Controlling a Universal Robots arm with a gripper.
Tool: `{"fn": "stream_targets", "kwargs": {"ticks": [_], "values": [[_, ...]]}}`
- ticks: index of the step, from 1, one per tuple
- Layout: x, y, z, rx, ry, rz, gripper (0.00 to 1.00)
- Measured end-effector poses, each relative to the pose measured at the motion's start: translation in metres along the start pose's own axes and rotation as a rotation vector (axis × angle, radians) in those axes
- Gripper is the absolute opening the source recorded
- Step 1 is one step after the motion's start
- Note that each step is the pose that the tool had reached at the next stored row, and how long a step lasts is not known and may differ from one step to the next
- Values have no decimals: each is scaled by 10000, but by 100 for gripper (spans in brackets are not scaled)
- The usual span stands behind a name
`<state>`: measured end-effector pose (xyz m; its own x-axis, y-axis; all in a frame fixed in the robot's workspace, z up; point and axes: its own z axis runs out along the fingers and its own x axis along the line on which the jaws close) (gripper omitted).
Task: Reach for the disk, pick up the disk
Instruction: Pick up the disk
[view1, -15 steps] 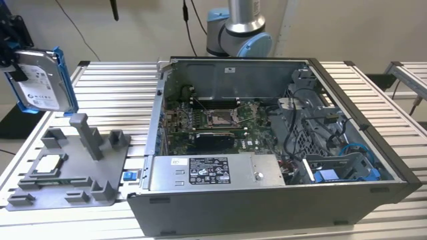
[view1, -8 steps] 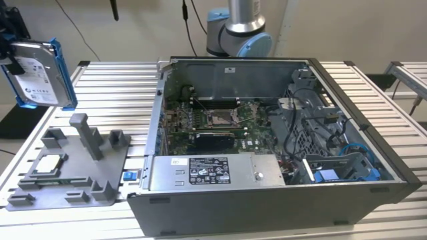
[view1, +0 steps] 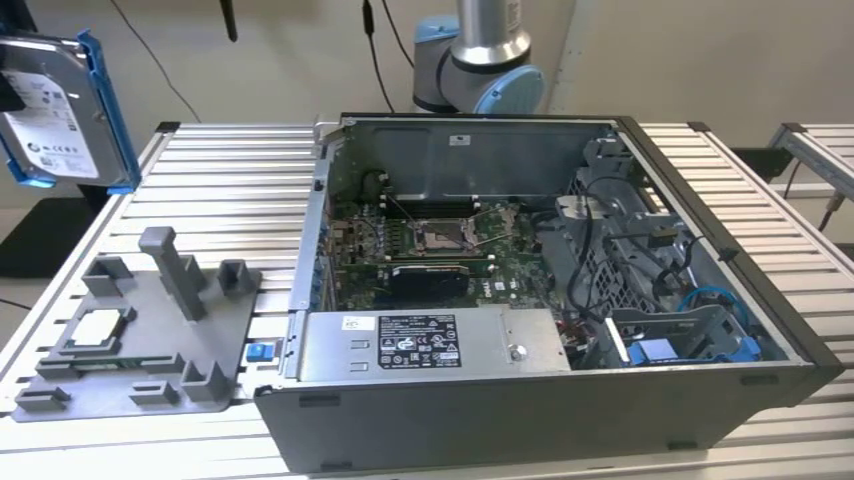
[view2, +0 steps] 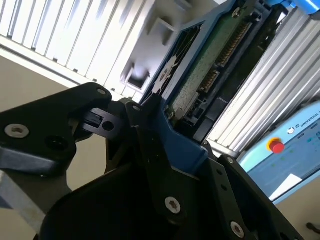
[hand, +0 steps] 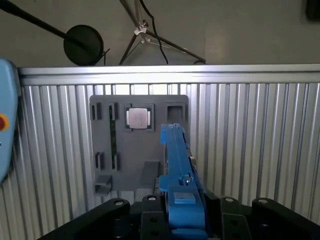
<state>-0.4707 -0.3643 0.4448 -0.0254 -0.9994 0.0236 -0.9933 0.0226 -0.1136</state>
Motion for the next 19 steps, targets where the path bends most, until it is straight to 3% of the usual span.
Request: {"fn": "stream_targets", "kwargs": {"ticks": [9,11,13,17,19], "values": [[9,-44,-381,1,8,-2,0],[11,-51,-441,38,9,-2,0],[11,-53,-467,168,9,3,0],[12,-56,-486,669,6,14,0],[14,-61,-530,770,4,17,0]]}}
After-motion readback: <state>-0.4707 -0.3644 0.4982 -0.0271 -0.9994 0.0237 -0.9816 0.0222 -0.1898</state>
